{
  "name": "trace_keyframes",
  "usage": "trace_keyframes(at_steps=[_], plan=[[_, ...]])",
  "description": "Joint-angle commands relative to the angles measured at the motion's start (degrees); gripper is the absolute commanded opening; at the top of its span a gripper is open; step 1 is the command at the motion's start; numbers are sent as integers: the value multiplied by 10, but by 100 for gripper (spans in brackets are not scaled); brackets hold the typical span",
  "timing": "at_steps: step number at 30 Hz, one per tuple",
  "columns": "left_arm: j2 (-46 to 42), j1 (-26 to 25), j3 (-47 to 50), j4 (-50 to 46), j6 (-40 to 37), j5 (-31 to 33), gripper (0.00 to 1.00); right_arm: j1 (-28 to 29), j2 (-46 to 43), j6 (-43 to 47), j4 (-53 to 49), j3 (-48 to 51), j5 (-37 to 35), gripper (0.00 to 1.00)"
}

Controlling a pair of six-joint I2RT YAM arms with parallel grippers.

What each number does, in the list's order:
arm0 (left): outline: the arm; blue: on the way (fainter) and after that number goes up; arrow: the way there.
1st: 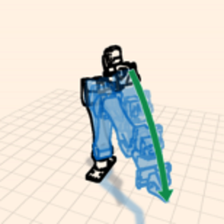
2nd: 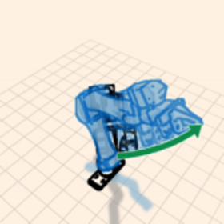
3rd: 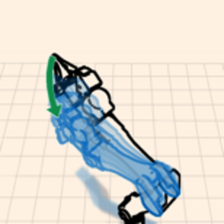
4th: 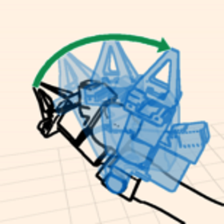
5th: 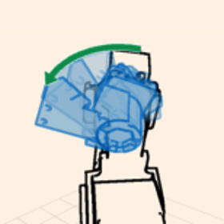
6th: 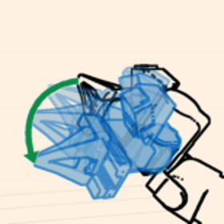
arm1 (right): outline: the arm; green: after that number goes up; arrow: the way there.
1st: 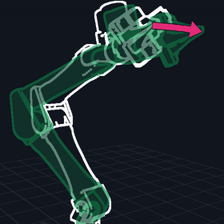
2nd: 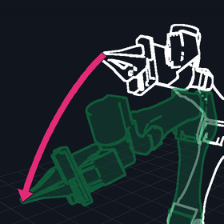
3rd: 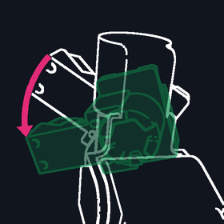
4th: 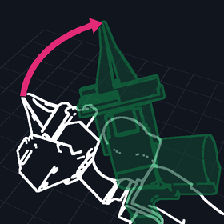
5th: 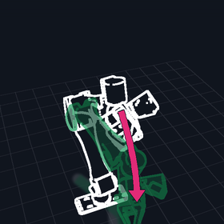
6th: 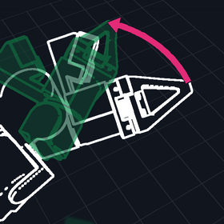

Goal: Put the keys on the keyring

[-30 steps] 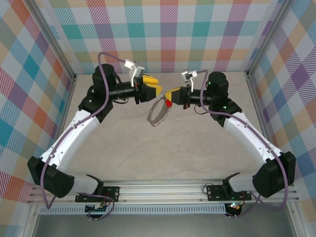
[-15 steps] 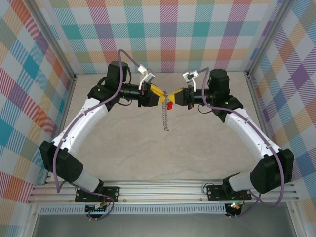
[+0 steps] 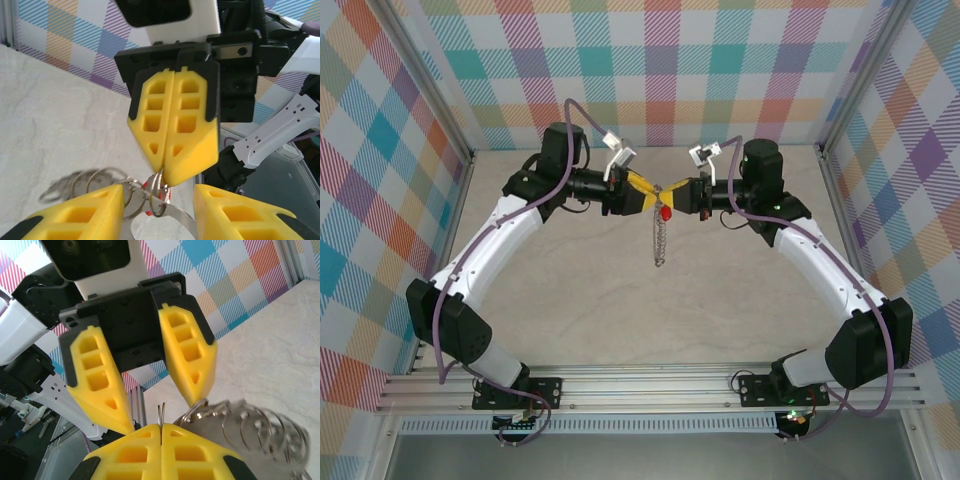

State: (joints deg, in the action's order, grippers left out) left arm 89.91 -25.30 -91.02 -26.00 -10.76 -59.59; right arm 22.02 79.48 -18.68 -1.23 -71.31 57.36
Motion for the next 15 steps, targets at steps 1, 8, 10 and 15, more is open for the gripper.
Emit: trace_keyframes(at_steps=[1,8,10,15], plan=[[4,9,-22,6,1,-22,40,-4,1,-2,35,-9,21,0],[5,8,-22,29,21,-27,37,-4,2,-5,39,-8,23,0],[5,8,-22,35,26,-28,37,-4,2,-5,40,-7,23,0],[6,8,-21,43,33,-27,37,-3,1,-3,39,-4,24,0]])
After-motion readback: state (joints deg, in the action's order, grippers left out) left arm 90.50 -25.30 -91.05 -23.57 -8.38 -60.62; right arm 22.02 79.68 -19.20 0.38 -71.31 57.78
